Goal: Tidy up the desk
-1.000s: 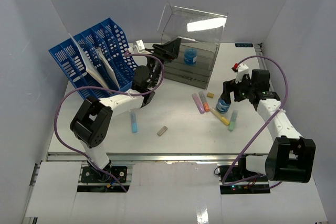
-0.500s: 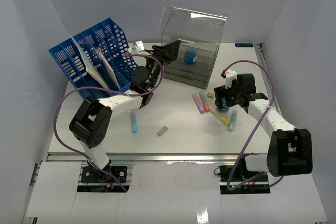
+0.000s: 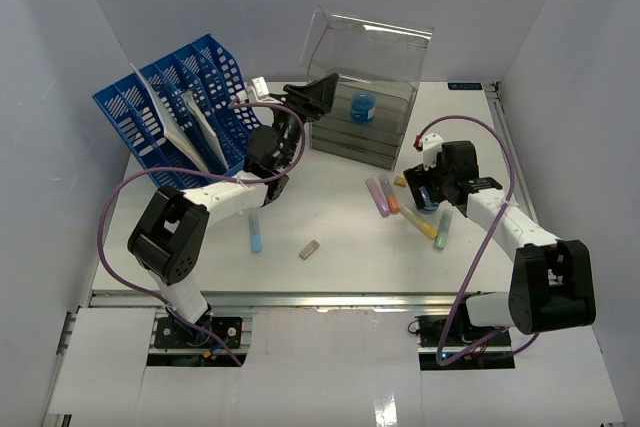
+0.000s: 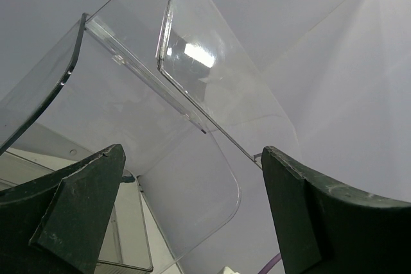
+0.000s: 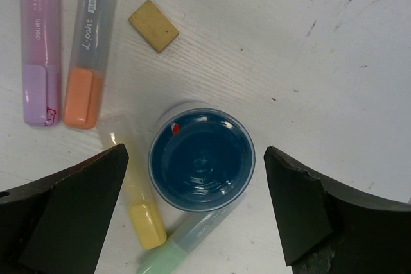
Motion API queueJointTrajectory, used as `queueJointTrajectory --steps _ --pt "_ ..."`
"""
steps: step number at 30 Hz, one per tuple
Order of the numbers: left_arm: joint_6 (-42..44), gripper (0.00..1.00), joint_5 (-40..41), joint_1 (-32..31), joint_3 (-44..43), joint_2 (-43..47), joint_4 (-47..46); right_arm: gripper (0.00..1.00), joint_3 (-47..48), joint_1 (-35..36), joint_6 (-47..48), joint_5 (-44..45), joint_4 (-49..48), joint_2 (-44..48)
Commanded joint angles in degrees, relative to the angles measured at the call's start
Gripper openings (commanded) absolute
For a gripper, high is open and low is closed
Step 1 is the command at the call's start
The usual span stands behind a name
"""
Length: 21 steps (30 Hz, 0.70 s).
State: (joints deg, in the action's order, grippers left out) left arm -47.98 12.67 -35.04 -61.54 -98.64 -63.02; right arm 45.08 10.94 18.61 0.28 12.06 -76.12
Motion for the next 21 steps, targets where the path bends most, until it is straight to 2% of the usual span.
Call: queueJointTrajectory --steps 1,5,9,10,12,17,19,21 --pt "-0.10 0.98 -0.29 0.33 0.08 3.18 0.02 0.94 -1.12 0.12 3.15 3.41 -1.51 1.39" --pt "-0.16 0.98 -0.45 0.33 -0.29 3.08 0.12 0.94 -0.88 0.05 3.39 3.32 -1.76 -1.27" --pt "-0.53 0.98 -0.62 0.33 -0.43 3.28 0.27 0.99 -0.23 0.05 2.57 1.60 -1.87 -4.40" --pt "-0.38 0.98 -0.62 0.41 -0.42 3.36 0.27 0.92 0.06 0.05 2.50 0.94 -1.87 -4.63" --pt "-0.01 0.98 -0.71 0.41 -0.16 3.63 0.36 0.72 0.27 0.05 2.57 -0.88 -1.78 -4.92" --pt "-0.05 0.98 -1.10 0.63 0.36 4.07 0.23 0.47 -0.52 0.05 2.92 -5.48 -2.25 -3.22" --pt "-0.24 0.98 -1.21 0.70 0.47 4.05 -0.03 0.32 -0.61 0.05 3.89 -7.03 -2.18 -2.20" --pt "-0.49 0.98 -1.45 0.77 0.53 3.97 -0.59 0.22 -0.62 0.05 5.91 -9.84 -2.02 -0.56"
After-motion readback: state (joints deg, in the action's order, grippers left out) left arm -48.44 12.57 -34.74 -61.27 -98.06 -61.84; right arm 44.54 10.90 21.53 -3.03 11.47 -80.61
